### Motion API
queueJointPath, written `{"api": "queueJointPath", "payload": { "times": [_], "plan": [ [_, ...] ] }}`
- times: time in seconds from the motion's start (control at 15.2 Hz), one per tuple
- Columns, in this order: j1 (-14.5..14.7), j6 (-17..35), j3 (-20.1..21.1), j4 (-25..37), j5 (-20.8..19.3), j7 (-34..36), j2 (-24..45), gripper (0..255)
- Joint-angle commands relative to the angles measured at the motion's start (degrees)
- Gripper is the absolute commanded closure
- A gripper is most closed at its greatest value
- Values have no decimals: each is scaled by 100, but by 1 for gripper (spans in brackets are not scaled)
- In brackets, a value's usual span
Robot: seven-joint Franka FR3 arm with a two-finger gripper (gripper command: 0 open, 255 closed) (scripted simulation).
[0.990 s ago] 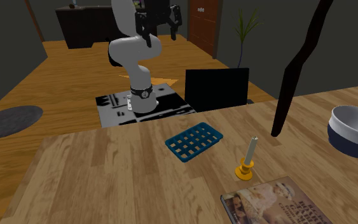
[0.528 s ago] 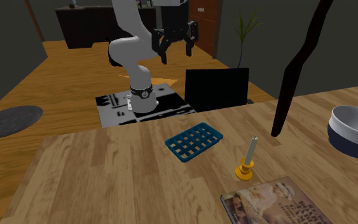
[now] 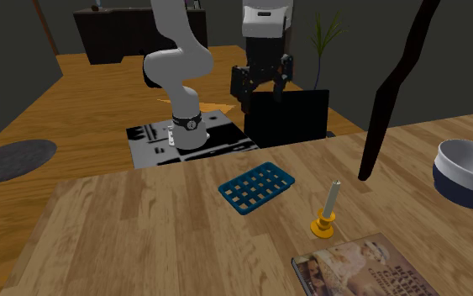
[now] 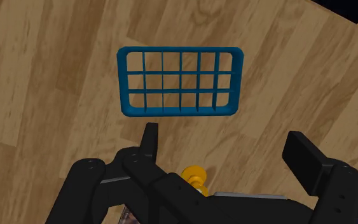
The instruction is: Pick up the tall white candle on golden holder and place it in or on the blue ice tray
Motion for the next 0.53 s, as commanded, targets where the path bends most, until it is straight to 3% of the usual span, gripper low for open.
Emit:
{"api": "queueJointPath", "payload": {
  "times": [0.0, 0.46],
  "plan": [
    [26, 206, 58, 320, -56, 49, 470, 0],
    [139, 618, 193, 1540, -336, 242, 1934, 0]
  ]
}}
